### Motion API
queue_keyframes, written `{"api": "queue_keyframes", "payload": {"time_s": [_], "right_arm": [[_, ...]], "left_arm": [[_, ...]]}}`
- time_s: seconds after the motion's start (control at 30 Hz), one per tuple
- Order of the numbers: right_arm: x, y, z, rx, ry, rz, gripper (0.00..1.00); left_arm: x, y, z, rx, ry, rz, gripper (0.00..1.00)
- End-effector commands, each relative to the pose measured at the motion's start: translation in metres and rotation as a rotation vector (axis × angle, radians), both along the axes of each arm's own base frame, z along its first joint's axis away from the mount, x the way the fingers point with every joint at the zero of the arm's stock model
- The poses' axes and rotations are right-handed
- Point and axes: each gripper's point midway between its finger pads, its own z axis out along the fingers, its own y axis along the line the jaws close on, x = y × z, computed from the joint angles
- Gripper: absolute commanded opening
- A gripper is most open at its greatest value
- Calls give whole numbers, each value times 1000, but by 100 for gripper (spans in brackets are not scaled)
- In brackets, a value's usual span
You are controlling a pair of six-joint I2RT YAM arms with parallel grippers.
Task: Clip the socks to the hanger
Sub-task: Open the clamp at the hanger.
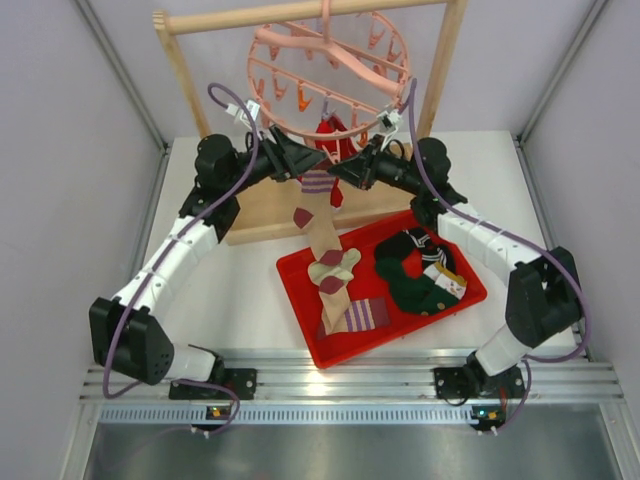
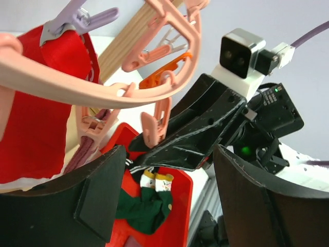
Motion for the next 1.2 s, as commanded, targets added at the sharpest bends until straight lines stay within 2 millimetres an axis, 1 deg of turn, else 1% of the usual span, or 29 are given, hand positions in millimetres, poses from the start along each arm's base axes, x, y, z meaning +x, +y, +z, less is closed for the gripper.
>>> {"api": "queue_keyframes", "payload": {"time_s": [0.0, 0.07, 0.13, 0.17, 0.2, 0.27, 0.3, 0.5, 0.57, 0.6, 0.63, 1.0, 1.17], "right_arm": [[4, -5, 28, 2, -104, -91, 0], [7, -4, 27, -14, -109, -119, 0], [4, -2, 26, -23, -119, -115, 0], [3, 0, 26, -24, -118, -116, 0], [3, 1, 26, -27, -125, -116, 0], [-1, 3, 27, -31, -131, -113, 0], [-2, 4, 26, -31, -130, -112, 0], [-8, 7, 26, -56, -156, -124, 0], [-8, 7, 26, -63, -162, -137, 0], [-9, 7, 26, -67, -166, -136, 0], [-9, 6, 27, -70, -168, -143, 0], [-1, 4, 21, -136, -194, -215, 0], [1, 4, 20, -152, -203, -233, 0]], "left_arm": [[0, 10, 26, 49, -100, 113, 74], [-3, 10, 29, 67, -113, 130, 73], [0, 9, 33, 102, -133, 183, 73], [2, 8, 23, 136, -98, 201, 73], [5, 7, 32, 148, -127, 240, 73], [7, 6, 21, 196, -88, 260, 73], [8, 4, 22, 207, -94, 263, 73], [16, 2, 21, 244, -103, 329, 72], [22, 4, 16, 275, -99, 363, 69], [22, 2, 19, 283, -98, 369, 68], [23, 1, 14, 296, -89, 370, 68], [28, -11, 25, 256, -91, 361, 65], [29, -16, 24, 235, -65, 345, 61]]}}
